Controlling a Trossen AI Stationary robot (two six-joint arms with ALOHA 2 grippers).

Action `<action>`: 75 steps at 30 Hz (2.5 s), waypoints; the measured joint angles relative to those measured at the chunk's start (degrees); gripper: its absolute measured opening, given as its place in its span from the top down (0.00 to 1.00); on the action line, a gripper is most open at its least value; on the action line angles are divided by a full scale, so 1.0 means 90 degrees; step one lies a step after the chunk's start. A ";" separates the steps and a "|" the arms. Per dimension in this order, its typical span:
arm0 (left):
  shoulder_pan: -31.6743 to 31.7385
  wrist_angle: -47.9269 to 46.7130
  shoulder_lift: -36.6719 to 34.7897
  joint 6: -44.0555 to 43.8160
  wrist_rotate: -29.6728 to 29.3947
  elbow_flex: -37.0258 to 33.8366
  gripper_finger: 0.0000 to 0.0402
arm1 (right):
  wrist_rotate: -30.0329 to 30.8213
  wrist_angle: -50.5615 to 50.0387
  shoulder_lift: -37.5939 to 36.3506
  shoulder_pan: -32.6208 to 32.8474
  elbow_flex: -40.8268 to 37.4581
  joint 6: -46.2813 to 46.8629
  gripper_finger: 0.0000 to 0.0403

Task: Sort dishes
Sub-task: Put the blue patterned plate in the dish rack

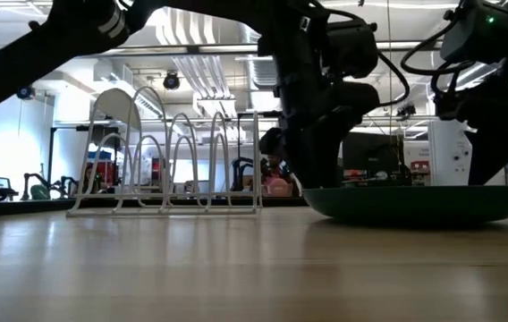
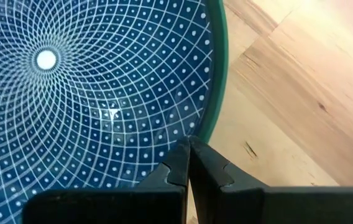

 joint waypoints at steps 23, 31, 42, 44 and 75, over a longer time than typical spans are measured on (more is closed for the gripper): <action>0.0329 0.0987 0.0105 0.0385 0.0132 -0.0010 0.53 | 0.0444 0.0145 -0.0117 0.1031 -0.0209 0.1381 1.00; 0.0333 0.1192 0.0117 0.0382 0.0200 -0.0010 0.53 | 0.0481 0.1261 0.0330 0.1030 -0.0638 0.1311 1.00; 0.0390 0.1492 0.0130 0.0304 0.0580 -0.0144 0.53 | 0.0581 0.1533 0.0650 0.1030 -0.0705 0.1405 1.00; 0.0405 0.1616 0.0130 0.0232 0.0660 -0.0161 0.53 | 0.0604 0.1560 0.0652 0.1030 -0.0714 0.1407 1.00; 0.0507 0.0626 0.0117 -0.0125 -0.0415 -0.0211 0.53 | 0.0590 0.2368 0.0606 0.1025 -0.0774 0.1200 1.00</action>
